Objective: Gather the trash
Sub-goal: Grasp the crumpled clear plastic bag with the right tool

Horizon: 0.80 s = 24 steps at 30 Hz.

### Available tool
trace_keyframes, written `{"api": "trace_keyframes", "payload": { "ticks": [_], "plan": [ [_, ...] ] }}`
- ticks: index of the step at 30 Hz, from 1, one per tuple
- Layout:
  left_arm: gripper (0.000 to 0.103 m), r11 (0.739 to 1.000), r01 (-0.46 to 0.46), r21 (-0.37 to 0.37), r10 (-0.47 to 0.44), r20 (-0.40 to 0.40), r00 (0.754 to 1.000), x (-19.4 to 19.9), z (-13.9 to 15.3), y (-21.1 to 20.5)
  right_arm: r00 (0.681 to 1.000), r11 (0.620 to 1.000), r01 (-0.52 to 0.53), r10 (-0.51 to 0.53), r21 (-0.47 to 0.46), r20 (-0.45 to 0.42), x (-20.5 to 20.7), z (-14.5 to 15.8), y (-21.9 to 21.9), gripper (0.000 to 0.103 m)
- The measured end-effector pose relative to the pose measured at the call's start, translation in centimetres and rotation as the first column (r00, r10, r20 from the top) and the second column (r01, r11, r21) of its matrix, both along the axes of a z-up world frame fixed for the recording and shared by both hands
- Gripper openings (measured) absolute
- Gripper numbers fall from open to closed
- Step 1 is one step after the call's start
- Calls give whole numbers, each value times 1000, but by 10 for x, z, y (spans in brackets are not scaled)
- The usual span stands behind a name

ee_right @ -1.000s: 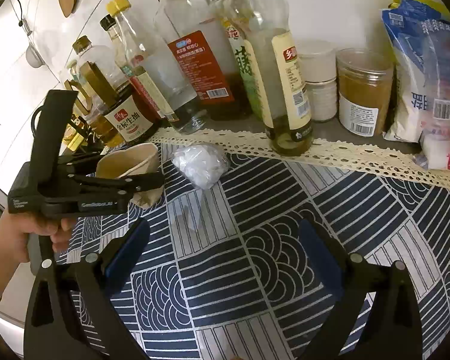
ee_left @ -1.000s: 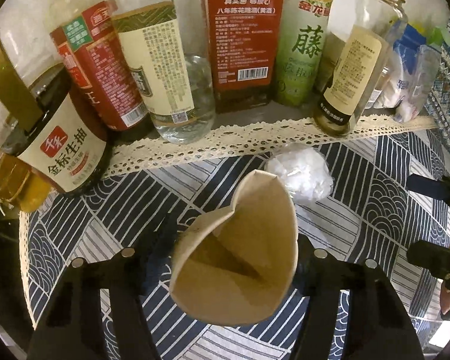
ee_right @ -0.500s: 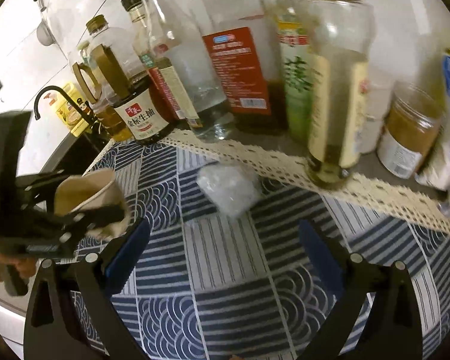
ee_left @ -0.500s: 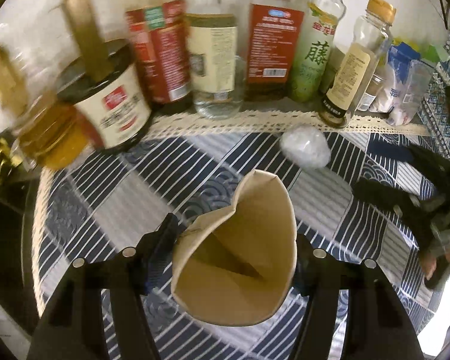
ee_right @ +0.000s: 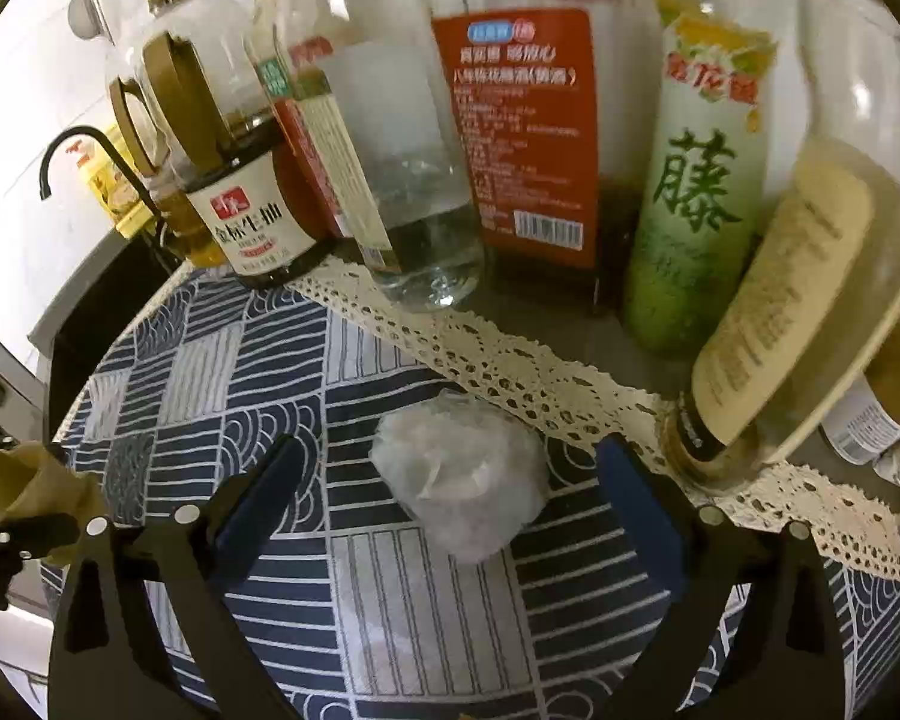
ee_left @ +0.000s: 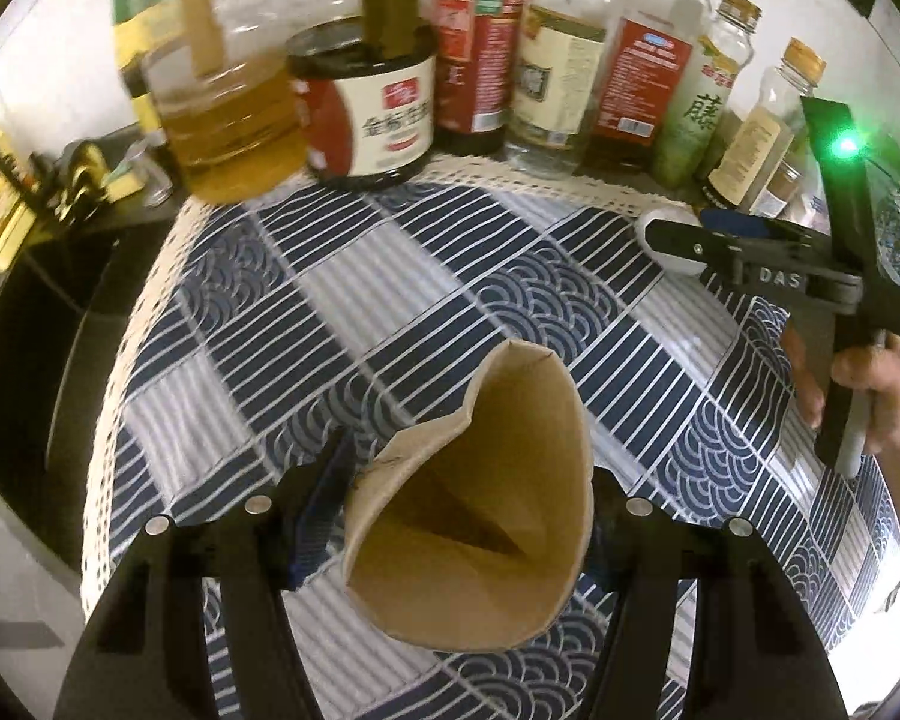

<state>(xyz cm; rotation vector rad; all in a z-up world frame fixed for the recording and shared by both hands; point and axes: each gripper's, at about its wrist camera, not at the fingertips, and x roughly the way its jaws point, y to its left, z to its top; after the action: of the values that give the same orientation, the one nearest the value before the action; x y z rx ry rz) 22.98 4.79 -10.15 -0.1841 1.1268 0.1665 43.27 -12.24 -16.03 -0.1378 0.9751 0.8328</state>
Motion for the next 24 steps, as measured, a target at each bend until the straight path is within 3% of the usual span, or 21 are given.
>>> {"api": "trace_keyframes", "payload": {
  "ticks": [4,7,11,24],
  "plan": [
    [62,999,-33,-22,33,-1,999,-15,-2,3,1000,1000,-16,16,-25,11,-2,-4,5,86],
    [62,998,-54,-41,54,0,999,-23,-5,3,998,997,-7,11,-76,54,-6,-6,10,64],
    [62,996,-67,-58,67,-3,998,-33,-11,2,998,995,38,-34,-91,50,-5,-8,5,54],
    [62,992,-56,-109,59,29,998,-66,-9,-5,998,997,61,-61,-42,14,-40,14,-16,54]
  ]
}}
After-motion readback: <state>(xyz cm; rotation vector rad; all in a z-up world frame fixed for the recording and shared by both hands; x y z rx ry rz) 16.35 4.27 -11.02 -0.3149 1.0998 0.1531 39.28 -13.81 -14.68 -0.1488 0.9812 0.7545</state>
